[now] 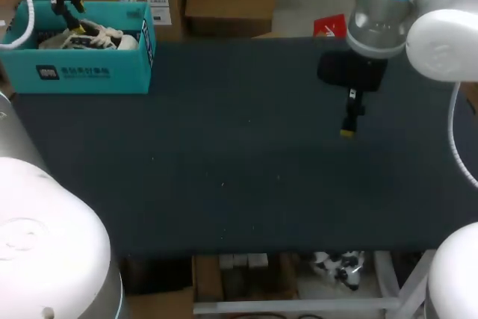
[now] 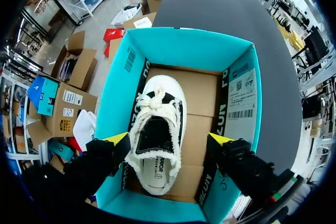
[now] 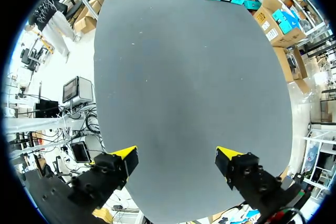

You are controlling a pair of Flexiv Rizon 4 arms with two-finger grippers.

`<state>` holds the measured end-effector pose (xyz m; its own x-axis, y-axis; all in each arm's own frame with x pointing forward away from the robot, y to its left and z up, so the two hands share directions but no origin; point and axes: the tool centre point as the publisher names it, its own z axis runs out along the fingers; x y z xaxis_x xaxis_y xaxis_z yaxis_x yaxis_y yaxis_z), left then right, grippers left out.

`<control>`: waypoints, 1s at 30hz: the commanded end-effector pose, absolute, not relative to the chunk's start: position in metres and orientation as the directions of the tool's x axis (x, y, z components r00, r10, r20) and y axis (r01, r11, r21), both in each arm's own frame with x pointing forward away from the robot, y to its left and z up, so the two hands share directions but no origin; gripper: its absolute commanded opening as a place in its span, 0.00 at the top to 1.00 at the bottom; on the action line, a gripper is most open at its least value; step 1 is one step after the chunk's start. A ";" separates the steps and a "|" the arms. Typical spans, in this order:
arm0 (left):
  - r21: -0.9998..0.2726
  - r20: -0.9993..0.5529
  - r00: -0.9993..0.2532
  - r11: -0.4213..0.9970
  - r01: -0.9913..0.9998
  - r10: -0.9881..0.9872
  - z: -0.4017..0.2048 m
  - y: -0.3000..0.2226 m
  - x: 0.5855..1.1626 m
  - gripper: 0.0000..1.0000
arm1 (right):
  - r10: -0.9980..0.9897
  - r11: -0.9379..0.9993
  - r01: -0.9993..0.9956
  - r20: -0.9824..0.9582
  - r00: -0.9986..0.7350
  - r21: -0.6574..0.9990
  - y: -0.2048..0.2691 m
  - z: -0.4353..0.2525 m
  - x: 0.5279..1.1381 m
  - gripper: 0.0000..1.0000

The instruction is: Open the shoe tongue, take the insole out of the shoe, put the insole back into the shoe, and pack the shoe into the shoebox

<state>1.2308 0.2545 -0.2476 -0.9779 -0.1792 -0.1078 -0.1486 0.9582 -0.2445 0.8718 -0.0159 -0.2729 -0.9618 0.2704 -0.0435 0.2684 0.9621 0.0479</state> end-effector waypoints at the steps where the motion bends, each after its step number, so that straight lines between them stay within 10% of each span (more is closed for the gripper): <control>1: -0.202 -0.220 -0.956 0.968 -0.151 -0.196 -0.194 0.237 1.171 0.00 | 0.271 0.962 0.269 -0.044 -0.962 0.045 -0.016 -0.272 0.872 0.00; 30: -0.052 -0.346 -0.916 0.979 -0.196 -0.202 -0.168 0.116 1.007 0.00 | 0.271 0.962 0.269 -0.044 -0.962 0.045 -0.016 -0.272 0.872 0.00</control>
<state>1.0415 0.1255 -0.1728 -0.9441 -0.1745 0.2797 -0.1958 0.9794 -0.0498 0.8718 -0.0160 -0.2729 -0.9617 0.2705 -0.0436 0.2684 0.9621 0.0480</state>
